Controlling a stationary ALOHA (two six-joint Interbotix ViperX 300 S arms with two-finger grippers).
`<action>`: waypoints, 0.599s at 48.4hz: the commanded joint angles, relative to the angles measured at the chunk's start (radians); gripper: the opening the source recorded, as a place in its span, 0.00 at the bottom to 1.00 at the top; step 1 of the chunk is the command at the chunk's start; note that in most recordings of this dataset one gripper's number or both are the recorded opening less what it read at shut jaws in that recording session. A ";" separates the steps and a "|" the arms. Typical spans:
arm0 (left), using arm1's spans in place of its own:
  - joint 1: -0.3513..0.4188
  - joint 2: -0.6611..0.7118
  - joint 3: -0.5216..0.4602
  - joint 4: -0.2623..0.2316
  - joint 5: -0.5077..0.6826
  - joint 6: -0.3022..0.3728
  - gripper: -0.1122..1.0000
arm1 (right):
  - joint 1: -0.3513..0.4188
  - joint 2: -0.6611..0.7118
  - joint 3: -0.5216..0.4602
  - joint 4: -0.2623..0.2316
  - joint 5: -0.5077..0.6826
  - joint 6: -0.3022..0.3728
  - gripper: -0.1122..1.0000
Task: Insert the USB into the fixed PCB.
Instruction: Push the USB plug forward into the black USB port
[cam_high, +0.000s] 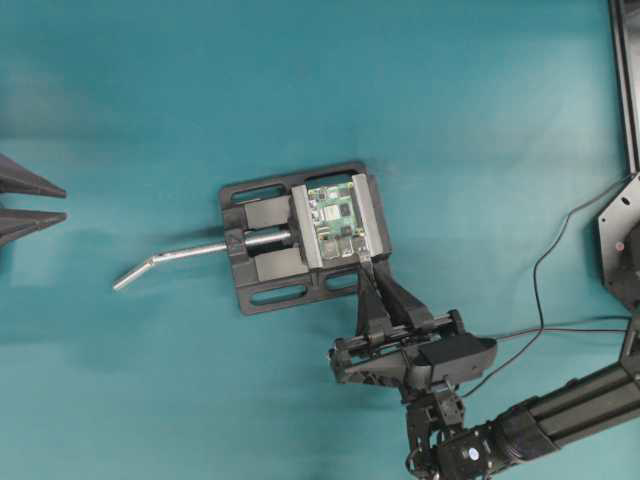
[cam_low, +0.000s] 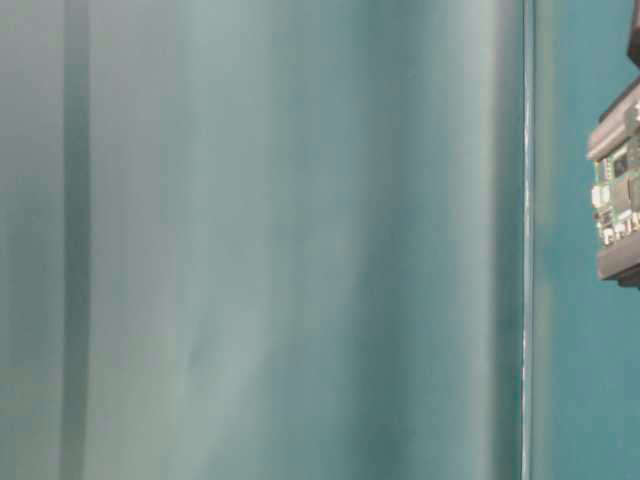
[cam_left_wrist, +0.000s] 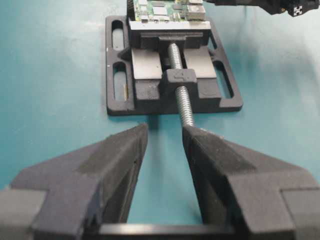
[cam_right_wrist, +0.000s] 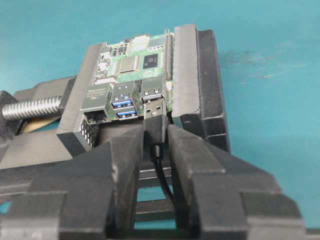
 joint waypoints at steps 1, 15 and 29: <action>-0.003 0.006 -0.026 0.003 -0.003 -0.002 0.51 | -0.012 -0.031 -0.009 -0.006 -0.012 0.003 0.28; -0.005 0.006 -0.026 0.003 -0.005 -0.002 0.51 | -0.017 -0.040 -0.017 -0.018 -0.020 0.023 0.28; -0.005 0.006 -0.026 0.003 -0.005 -0.002 0.51 | -0.023 -0.040 -0.017 -0.031 -0.020 0.028 0.28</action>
